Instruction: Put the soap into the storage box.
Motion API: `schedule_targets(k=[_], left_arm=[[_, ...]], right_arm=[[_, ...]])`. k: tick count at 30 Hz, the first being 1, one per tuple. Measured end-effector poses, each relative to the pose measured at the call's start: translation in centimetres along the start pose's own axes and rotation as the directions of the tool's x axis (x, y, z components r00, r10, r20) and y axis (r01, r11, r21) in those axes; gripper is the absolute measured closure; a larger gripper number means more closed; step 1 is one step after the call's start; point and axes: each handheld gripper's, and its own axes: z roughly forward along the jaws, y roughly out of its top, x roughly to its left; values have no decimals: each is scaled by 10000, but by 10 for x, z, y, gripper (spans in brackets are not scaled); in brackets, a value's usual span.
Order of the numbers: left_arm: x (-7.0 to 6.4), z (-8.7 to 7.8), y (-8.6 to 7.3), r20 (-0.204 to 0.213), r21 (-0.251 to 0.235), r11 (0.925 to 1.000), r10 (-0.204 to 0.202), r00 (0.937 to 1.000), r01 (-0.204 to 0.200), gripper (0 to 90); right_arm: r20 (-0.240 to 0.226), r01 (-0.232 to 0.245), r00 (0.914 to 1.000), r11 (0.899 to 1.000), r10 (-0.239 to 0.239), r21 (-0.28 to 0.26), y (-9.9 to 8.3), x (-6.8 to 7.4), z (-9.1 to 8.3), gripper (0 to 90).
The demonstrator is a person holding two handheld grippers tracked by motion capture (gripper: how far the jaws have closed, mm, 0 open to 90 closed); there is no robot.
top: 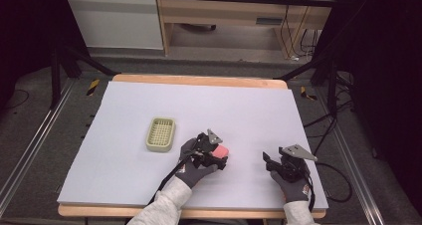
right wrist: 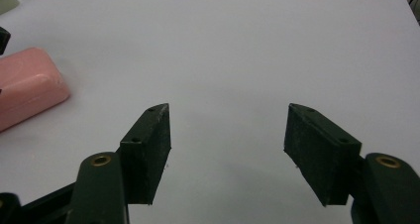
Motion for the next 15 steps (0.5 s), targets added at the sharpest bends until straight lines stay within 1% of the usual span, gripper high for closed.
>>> schedule_targets(k=[3,8,12,15], left_arm=[[-1,4,-1,42,139,9999,-44,10000,43,192],[-2,11,-3,-32,301,9995,-106,9999,107,209],[-3,13,-4,44,398,9990,-210,9998,208,234],[-4,14,-4,-9,449,9986,-261,9997,261,250]], right_arm=[[-2,9,10000,10000,-9,19,0,0,0,348],[-34,-35,10000,10000,35,36,0,0,0,349],[-42,-83,10000,10000,83,54,-1,0,1,350],[-63,-69,10000,10000,69,39,-1,0,0,351]])
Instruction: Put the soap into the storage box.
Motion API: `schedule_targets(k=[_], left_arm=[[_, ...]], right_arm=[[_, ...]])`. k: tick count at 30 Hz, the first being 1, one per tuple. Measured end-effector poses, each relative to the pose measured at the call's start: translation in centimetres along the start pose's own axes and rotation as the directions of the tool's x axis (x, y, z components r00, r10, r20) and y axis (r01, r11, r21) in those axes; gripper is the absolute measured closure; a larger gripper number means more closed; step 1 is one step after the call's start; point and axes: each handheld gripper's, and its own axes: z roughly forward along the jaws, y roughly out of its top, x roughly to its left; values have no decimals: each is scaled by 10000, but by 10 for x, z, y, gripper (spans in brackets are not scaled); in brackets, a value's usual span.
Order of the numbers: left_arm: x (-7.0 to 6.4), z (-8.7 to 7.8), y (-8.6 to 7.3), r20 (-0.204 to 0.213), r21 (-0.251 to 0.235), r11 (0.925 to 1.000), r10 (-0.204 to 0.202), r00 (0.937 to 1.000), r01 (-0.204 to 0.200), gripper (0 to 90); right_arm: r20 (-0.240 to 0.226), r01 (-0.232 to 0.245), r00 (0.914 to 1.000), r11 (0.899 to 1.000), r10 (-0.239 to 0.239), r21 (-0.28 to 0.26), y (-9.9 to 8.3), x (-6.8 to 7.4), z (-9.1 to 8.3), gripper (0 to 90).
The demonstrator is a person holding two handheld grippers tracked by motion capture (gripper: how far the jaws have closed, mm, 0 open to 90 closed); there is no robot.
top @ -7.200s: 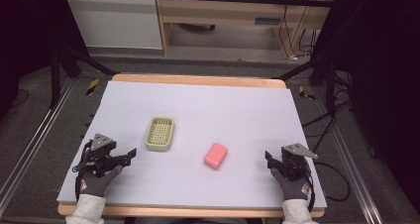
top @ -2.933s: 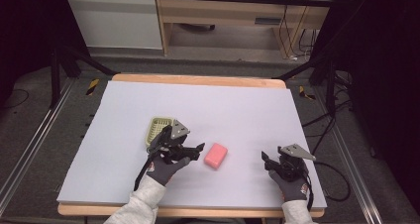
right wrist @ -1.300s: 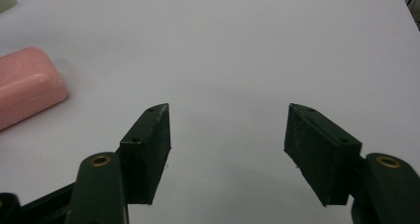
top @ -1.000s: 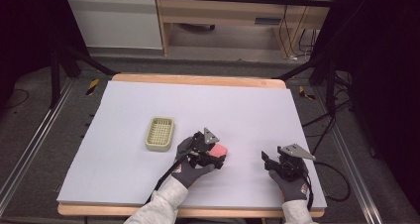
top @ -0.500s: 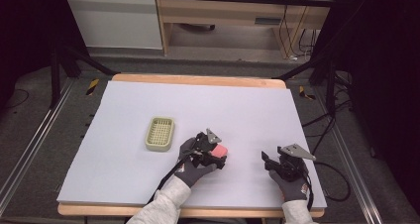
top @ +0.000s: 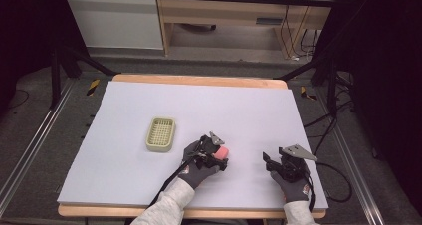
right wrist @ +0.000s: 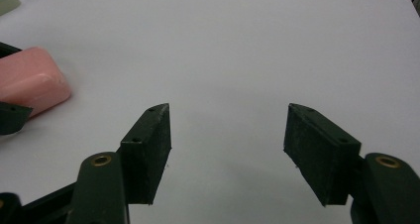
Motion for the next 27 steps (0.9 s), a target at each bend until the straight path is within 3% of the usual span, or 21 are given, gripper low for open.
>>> schedule_targets(k=[11,27], left_arm=[[-1,-2,0,-221,54,10000,14,9998,-13,367],[-3,-2,0,-330,88,9998,159,9993,-156,369]], right_arm=[[25,-35,10000,10000,35,15,0,0,0,360],[-17,-29,10000,10000,29,12,0,-1,0,368]])
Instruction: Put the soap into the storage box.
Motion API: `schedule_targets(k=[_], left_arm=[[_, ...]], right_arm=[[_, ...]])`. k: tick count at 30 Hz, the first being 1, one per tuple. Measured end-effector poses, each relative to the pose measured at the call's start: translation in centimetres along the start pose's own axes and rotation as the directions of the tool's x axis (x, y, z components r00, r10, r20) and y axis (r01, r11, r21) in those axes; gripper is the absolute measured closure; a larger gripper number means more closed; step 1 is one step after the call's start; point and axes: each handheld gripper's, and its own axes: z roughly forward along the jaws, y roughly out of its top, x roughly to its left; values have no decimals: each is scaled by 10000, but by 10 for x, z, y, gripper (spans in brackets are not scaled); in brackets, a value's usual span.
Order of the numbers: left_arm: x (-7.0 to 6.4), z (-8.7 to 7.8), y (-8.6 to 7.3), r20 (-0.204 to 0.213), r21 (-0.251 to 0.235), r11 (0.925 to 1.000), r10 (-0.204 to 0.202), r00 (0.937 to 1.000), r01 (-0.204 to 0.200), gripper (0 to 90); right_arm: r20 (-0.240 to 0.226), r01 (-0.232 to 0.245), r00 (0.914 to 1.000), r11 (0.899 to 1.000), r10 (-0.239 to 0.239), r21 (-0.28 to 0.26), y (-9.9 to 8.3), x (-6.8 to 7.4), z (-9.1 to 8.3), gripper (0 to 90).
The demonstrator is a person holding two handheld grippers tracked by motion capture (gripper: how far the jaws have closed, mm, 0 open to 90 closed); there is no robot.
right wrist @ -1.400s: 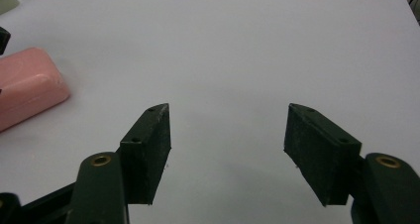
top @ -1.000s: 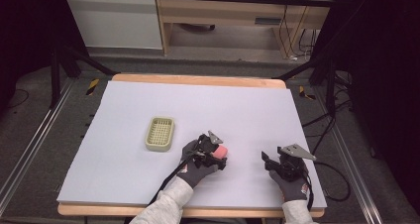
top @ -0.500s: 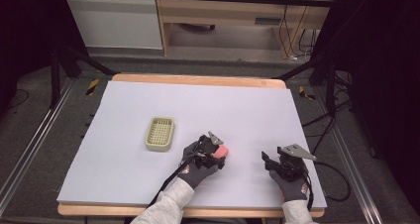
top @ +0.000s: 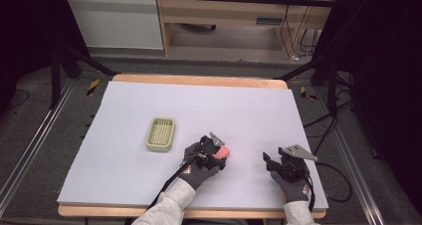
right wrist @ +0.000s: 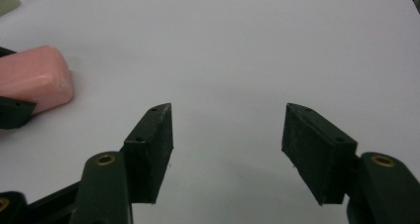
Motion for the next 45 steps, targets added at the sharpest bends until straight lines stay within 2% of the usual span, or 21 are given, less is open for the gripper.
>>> schedule_targets(k=[7,13,17,19,23,32,45], left_arm=[[1,0,2,68,104,9999,-10,10000,9,371],[4,-4,1,149,-24,10000,-94,9998,95,371],[6,-13,3,164,-225,9997,-131,9998,135,371],[7,-18,4,92,-284,9996,-86,9999,88,371],[9,-25,5,59,-450,9989,-96,9999,99,371],[20,-39,2,117,-643,9976,-255,9996,262,371],[35,-63,-1,-92,-954,9948,-382,9992,371,371]], right_arm=[[-7,13,10000,10000,-13,11,0,0,0,372],[-29,-72,10000,10000,72,13,0,0,0,373],[-7,35,10000,10000,-35,-19,0,0,0,373],[-78,-102,9999,9999,102,4,1,1,-1,373],[-70,-81,9999,10000,81,-3,1,1,-1,372],[-37,-43,10000,10000,43,-49,0,1,-1,369],[-22,-56,10000,10000,56,-62,0,1,-1,366]])
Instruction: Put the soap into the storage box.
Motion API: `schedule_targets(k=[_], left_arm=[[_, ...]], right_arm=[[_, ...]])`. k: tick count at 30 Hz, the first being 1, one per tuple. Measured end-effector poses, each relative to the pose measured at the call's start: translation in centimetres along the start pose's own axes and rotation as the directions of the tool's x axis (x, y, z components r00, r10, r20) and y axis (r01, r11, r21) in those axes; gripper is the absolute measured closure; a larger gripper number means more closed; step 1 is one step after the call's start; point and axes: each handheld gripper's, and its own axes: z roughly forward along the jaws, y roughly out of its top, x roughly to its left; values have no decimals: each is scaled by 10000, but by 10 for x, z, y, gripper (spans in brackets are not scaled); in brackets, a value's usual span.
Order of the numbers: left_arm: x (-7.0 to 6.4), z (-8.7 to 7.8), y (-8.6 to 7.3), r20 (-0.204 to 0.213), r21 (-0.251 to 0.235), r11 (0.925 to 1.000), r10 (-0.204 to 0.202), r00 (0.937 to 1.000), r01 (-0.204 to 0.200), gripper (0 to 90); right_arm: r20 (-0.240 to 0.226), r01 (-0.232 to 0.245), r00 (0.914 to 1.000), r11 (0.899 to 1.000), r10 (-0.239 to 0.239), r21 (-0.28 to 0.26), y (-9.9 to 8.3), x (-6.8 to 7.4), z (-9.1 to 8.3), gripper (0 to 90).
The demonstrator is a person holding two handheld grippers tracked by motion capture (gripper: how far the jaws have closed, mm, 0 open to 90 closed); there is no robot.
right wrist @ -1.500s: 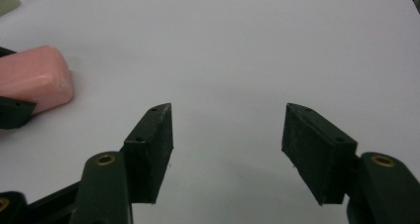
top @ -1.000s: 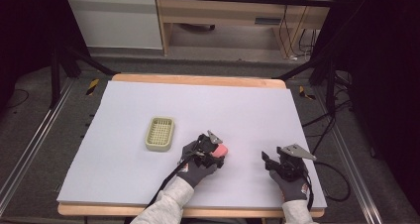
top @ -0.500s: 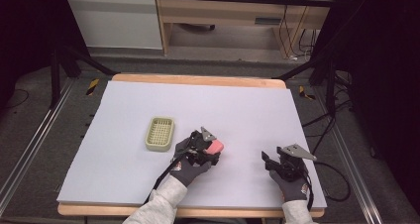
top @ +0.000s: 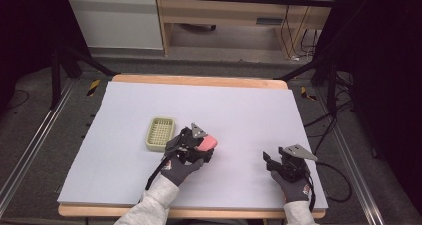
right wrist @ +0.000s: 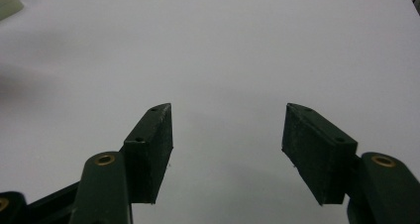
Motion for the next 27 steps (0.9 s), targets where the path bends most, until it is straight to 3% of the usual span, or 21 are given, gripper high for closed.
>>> schedule_targets(k=[27], left_arm=[[45,-43,-14,-508,-740,9938,-865,9950,827,371]], right_arm=[[64,43,10000,10000,-43,15,0,1,1,366]])
